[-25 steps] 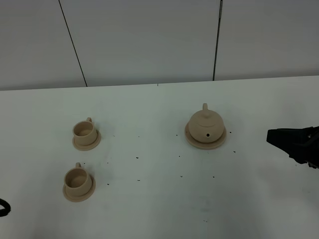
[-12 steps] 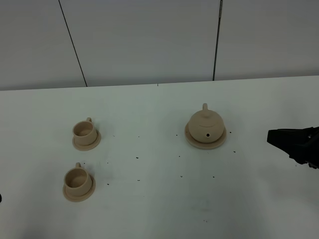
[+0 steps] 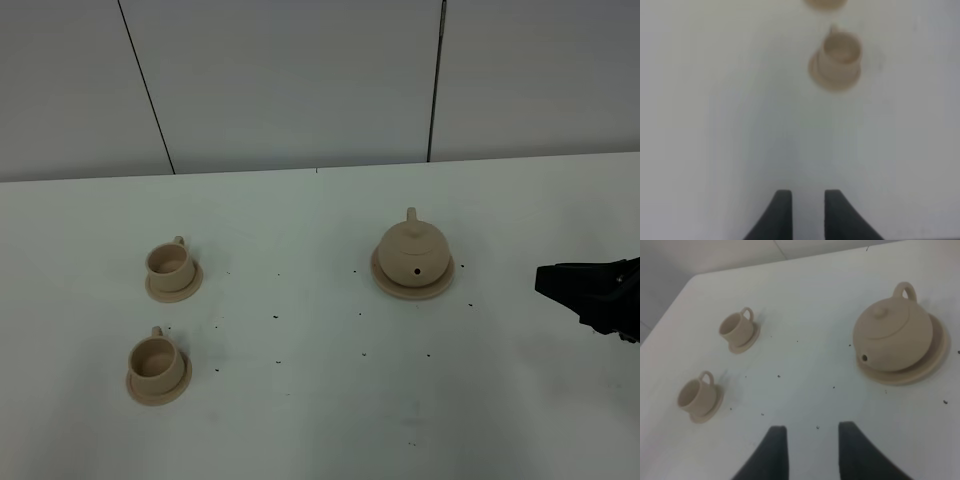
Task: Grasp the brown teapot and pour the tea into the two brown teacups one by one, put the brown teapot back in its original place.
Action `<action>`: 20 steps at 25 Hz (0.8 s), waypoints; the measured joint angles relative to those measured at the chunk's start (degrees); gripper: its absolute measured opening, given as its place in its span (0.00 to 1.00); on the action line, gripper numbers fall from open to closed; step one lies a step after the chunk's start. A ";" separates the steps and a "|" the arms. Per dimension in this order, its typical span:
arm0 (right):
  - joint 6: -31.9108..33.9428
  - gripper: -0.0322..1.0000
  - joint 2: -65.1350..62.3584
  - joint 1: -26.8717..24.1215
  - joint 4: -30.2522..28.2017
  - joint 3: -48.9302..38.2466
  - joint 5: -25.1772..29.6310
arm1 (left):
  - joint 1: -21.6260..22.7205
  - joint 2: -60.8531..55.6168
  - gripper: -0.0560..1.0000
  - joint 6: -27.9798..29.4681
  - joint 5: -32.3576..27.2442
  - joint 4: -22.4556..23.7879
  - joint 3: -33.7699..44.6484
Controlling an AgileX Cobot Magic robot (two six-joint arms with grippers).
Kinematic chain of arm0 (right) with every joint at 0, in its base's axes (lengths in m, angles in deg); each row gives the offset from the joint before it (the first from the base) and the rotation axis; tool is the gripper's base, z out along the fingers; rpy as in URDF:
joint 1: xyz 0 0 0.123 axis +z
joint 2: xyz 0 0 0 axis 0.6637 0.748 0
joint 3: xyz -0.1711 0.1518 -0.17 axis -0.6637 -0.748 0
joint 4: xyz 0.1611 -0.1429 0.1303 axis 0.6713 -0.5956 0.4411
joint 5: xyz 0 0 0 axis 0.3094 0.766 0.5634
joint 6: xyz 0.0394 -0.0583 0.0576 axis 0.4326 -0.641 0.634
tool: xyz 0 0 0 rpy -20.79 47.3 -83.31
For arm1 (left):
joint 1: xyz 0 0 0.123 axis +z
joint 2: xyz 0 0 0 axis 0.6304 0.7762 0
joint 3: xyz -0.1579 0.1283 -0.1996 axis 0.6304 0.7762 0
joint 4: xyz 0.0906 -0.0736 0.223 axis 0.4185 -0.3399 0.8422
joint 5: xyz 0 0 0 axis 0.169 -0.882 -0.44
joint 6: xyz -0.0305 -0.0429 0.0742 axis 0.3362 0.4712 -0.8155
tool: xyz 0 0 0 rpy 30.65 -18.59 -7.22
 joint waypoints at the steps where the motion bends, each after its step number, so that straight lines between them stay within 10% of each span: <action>1: 0.00 0.27 0.00 0.00 0.00 0.00 0.13 | 0.00 -1.44 0.27 -0.06 -0.03 0.00 0.00; 20: 0.00 0.27 0.00 0.00 -0.14 0.00 1.19 | 0.00 -4.91 0.27 -7.87 -0.54 -4.00 0.00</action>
